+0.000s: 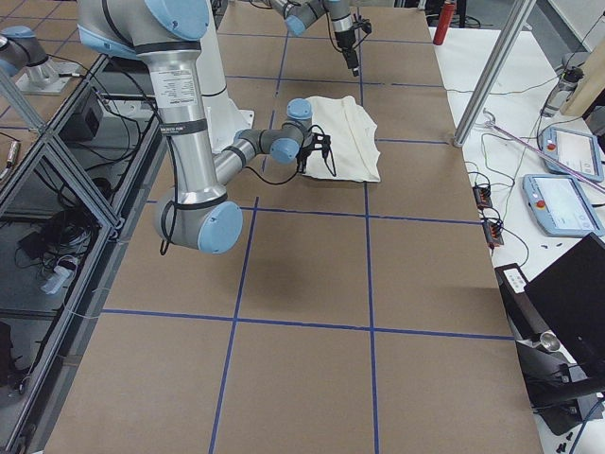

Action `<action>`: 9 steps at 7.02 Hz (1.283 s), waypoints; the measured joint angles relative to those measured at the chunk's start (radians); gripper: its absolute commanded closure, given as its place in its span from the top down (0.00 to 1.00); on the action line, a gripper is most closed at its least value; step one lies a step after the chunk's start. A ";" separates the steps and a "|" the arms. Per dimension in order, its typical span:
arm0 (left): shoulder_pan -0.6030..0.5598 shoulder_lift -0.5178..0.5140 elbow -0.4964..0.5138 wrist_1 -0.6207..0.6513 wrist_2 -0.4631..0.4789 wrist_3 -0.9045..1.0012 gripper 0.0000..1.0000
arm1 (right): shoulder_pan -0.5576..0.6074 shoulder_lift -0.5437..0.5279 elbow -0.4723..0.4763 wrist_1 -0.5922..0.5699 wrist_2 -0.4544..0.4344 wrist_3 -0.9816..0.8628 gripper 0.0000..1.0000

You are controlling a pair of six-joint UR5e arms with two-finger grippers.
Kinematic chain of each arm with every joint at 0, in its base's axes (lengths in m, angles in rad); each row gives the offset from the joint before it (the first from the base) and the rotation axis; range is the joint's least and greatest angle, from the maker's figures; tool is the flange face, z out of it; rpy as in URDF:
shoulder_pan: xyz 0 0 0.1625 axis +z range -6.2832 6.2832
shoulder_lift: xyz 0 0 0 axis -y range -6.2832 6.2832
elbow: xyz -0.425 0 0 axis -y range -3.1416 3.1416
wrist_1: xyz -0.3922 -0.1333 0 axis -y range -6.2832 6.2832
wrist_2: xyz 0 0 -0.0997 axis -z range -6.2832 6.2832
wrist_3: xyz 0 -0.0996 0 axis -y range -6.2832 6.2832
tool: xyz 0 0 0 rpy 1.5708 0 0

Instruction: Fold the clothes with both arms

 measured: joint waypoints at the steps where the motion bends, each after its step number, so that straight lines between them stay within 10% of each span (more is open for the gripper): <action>1: 0.000 0.000 -0.002 0.001 0.000 0.000 1.00 | -0.002 -0.028 0.039 0.000 0.001 0.001 0.00; 4: 0.001 0.000 -0.008 0.001 0.001 -0.002 1.00 | -0.194 -0.206 0.221 0.004 -0.033 0.127 0.00; 5: 0.003 0.001 -0.010 0.001 0.001 -0.003 1.00 | -0.327 -0.272 0.291 0.005 -0.079 0.219 0.18; 6: 0.004 0.000 -0.011 0.001 0.001 -0.004 1.00 | -0.453 -0.316 0.334 0.006 -0.135 0.297 0.99; 9: 0.063 0.004 -0.014 -0.001 0.006 -0.081 0.98 | -0.596 -0.342 0.400 0.011 -0.308 0.374 1.00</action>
